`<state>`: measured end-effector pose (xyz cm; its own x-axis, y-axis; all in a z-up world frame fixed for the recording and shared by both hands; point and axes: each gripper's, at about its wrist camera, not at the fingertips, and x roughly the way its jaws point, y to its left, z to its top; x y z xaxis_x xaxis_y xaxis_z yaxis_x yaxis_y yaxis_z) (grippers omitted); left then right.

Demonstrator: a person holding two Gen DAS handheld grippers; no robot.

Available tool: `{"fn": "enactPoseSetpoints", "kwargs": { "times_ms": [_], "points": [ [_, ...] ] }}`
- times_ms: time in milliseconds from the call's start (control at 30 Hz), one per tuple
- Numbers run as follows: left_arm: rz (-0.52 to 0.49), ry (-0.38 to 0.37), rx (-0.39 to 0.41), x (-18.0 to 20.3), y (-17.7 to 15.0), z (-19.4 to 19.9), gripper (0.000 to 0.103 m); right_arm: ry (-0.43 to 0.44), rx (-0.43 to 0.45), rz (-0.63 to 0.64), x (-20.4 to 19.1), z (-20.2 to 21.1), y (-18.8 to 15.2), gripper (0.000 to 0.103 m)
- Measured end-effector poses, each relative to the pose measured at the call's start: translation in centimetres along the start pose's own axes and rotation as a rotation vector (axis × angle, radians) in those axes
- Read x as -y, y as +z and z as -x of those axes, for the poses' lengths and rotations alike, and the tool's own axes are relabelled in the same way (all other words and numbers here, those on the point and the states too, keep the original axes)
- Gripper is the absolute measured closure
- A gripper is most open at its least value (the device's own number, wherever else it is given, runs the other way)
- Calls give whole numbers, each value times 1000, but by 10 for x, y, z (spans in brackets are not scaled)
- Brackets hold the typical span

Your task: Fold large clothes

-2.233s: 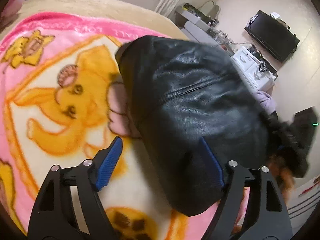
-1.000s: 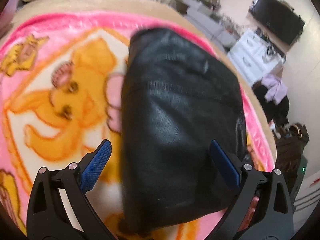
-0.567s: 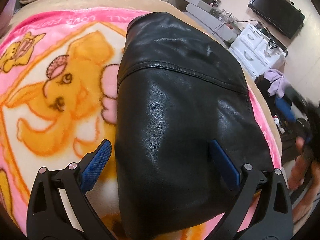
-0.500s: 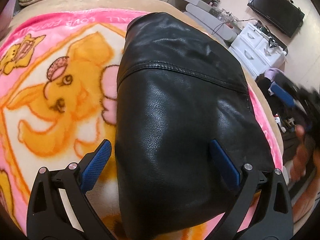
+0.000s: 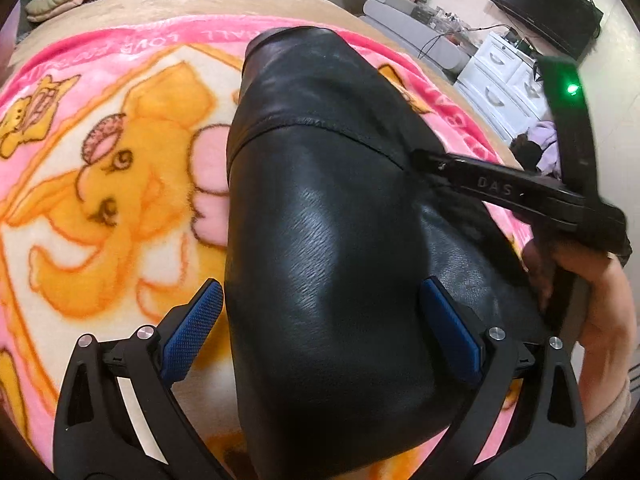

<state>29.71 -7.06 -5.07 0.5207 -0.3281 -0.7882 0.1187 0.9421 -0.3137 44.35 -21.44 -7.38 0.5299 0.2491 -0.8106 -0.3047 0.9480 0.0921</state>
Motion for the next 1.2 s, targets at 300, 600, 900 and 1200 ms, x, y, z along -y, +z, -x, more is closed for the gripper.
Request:
{"fn": "enactPoseSetpoints", "kwargs": {
  "times_ms": [300,600,900,1200],
  "points": [
    [3,2,-6,5,3,-2,11,66,36,-67,11,2,-11,52],
    [3,-2,-5,8,0,1,11,103,130,-149,17,48,-18,30],
    [21,-12,-1,2,-4,4,11,92,160,-115,13,86,-44,22],
    [57,-48,23,-11,-4,21,10,177,238,-204,26,122,-99,23]
  ]
}}
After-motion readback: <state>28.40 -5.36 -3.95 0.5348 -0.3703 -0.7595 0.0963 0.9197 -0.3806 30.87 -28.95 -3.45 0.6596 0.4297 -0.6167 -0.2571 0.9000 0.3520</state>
